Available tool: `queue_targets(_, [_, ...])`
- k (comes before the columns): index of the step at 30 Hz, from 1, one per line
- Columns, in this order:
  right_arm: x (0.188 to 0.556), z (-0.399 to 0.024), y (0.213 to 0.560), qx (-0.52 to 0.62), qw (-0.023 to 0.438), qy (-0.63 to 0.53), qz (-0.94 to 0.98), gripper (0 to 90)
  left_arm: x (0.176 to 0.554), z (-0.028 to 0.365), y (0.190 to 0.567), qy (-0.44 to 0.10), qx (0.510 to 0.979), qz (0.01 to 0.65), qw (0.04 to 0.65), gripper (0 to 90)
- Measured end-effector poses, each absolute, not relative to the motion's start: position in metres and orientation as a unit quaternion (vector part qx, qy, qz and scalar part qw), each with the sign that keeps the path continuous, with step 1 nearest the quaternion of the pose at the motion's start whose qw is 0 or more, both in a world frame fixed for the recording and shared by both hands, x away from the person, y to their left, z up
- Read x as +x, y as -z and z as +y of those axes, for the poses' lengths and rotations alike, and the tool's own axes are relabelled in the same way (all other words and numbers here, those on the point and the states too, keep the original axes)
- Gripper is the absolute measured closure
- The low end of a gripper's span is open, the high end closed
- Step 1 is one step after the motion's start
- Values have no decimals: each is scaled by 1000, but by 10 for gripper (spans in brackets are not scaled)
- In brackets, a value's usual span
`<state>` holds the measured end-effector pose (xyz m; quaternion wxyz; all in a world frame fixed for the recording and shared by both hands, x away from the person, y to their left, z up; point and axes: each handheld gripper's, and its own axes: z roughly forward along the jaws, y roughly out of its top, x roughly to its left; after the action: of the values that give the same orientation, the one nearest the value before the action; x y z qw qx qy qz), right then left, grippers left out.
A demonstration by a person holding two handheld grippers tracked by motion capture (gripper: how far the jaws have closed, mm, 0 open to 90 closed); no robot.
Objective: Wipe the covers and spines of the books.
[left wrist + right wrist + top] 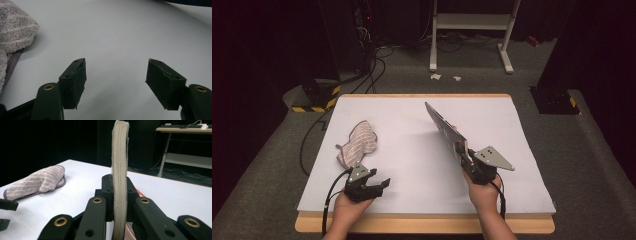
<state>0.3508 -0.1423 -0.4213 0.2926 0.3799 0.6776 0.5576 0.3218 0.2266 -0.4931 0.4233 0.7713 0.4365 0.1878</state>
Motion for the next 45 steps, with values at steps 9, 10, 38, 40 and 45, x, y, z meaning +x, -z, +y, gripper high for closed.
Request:
queue_targets(9, [350, -128, 429, 368, 283, -550, 695, 843, 322, 227, 493, -188, 771, 437, 424, 325])
queue_targets(10, [349, -126, 430, 367, 281, -550, 696, 843, 322, 227, 493, -188, 771, 437, 424, 325])
queue_targets(38, [345, -88, 461, 344, 249, -515, 745, 839, 324, 224, 492, -185, 774, 432, 425, 325])
queue_targets(40, [345, -88, 462, 344, 247, -514, 746, 839, 324, 224, 492, -184, 774, 431, 425, 325])
queue_targets(45, [343, -86, 465, 344, 241, -513, 749, 834, 326, 221, 492, -183, 777, 428, 424, 324])
